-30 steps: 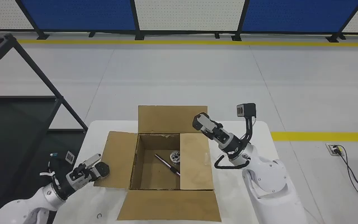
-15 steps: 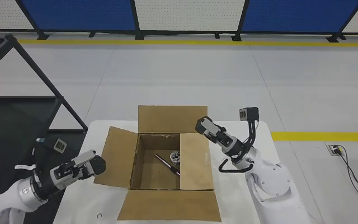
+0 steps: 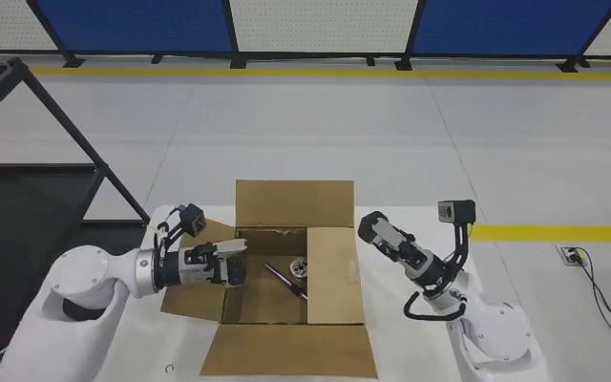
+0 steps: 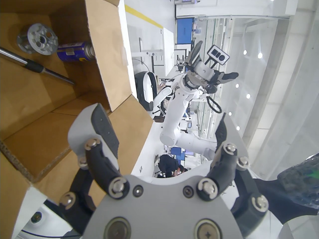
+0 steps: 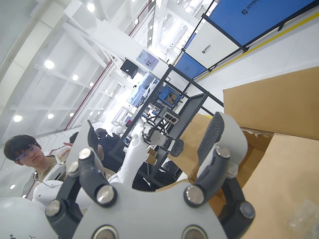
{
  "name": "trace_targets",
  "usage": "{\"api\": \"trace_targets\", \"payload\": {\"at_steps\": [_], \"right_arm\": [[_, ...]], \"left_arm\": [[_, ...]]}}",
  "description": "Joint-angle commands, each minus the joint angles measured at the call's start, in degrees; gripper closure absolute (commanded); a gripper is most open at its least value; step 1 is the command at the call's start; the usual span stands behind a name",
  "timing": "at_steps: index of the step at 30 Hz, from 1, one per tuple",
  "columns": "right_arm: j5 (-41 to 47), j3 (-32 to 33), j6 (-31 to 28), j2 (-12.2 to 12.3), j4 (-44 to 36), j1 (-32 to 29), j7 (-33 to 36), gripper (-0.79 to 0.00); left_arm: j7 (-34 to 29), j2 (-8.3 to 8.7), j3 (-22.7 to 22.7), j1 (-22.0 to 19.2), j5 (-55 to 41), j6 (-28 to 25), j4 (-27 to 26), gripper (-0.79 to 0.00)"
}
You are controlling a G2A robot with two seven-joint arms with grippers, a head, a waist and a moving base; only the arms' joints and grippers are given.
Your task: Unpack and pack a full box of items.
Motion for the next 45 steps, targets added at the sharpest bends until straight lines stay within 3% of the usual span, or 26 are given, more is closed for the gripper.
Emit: {"api": "trace_targets", "payload": {"at_steps": [1, 9, 13, 19, 26, 32, 39, 45], "right_arm": [[-0.2, 0.1, 0.8, 0.1, -0.2, -0.2, -0.1, -0.785], [-0.2, 0.1, 0.8, 0.1, -0.2, -0.2, -0.1, -0.785], [-0.1, 0.0, 0.8, 0.1, -0.3, -0.3, -0.3, -0.785], [0.7, -0.6, 0.5, 0.4, -0.9, -0.9, -1.2, -0.785], [2.6, 0.3, -1.2, 1.0, -1.5, -3.1, -0.1, -0.785], [4.5, 2.2, -3.0, 1.7, -3.3, -5.7, 1.4, -0.785], [6.5, 3.1, -4.1, 2.3, -4.7, -7.2, 2.6, -0.785], [7.2, 2.7, -5.2, 3.0, -5.8, -7.5, 7.5, -0.785]], "left_arm": [[0.1, 0.02, -0.5, 0.4, 0.0, 0.0, -0.3, -0.785], [0.1, 0.02, -0.5, 0.4, 0.0, 0.0, -0.3, -0.785], [4.6, 0.08, -1.8, 2.5, -1.3, -1.0, -0.3, -0.785], [10.5, -0.85, 4.2, 2.4, 2.5, -1.2, -2.2, -0.785], [14.9, -3.58, 15.5, -3.2, 4.5, -1.5, 3.3, -0.785], [19.5, -6.49, 22.7, -7.5, 4.0, -5.3, 10.5, -0.785], [20.0, -9.4, 27.6, -11.0, 0.7, -8.7, 16.6, -0.785], [19.7, -11.05, 29.3, -13.1, -0.5, -10.9, 18.4, -0.785]]}}
